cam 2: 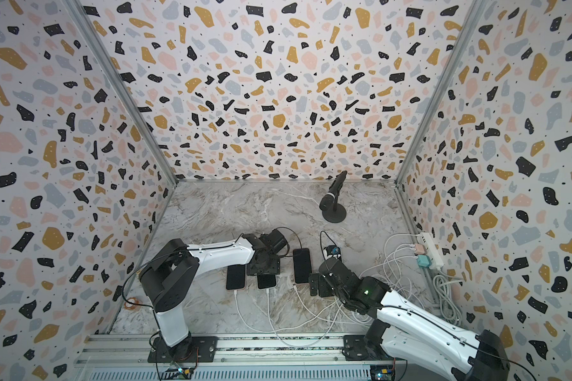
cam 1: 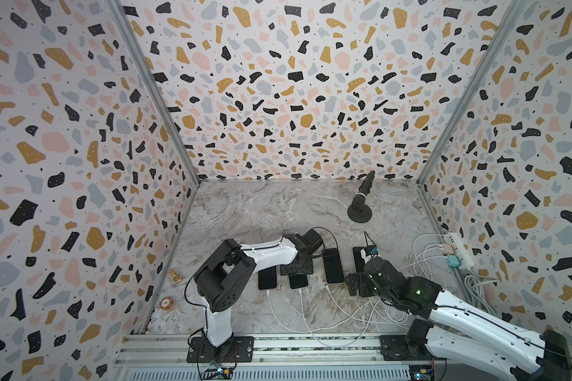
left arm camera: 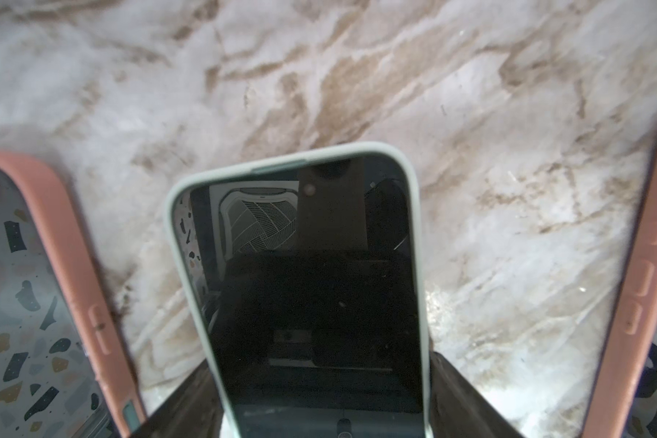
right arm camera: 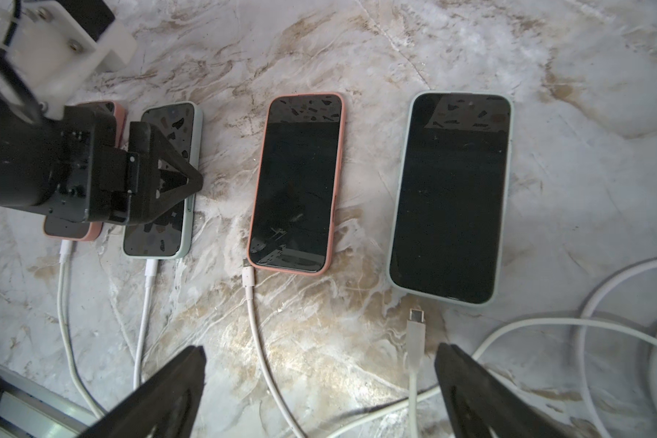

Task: Unplug the charging cable from the phone
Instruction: Pick up the phone at the center of the board.

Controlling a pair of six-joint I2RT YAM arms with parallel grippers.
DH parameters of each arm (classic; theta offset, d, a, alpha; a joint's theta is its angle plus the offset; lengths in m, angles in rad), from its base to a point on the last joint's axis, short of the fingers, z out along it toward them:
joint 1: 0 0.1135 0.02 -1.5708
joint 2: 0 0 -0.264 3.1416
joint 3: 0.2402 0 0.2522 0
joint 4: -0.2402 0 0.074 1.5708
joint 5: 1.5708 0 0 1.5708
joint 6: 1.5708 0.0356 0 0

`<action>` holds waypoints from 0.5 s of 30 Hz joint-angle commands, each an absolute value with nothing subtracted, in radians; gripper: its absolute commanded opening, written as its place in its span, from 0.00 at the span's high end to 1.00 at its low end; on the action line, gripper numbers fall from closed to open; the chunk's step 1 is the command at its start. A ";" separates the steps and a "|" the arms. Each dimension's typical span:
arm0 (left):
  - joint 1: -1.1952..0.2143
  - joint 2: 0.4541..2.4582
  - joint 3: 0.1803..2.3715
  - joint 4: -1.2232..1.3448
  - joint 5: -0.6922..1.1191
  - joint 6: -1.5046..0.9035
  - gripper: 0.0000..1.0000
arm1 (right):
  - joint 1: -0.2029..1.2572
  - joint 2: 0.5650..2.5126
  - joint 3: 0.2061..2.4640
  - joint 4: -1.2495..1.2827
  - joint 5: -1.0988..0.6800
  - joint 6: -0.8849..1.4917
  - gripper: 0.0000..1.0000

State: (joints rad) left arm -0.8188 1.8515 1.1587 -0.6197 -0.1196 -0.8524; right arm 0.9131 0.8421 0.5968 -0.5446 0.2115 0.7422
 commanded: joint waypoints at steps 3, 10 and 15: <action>-0.819 1.863 1.158 -0.558 -0.054 -0.843 0.33 | 0.922 0.819 0.581 -0.521 0.193 0.742 0.00; -0.819 1.785 1.156 -0.538 -0.063 -0.821 0.41 | 0.945 0.826 0.543 -0.462 0.169 0.748 0.01; -0.819 1.736 1.151 -0.507 -0.049 -0.801 0.45 | 0.998 0.847 0.530 -0.417 0.194 0.754 0.03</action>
State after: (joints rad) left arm -0.8165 1.7958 1.1564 -0.5613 -0.0689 -0.8246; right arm 0.9703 0.8402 0.5301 -0.4595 0.1776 0.7448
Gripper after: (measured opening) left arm 0.769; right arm 0.974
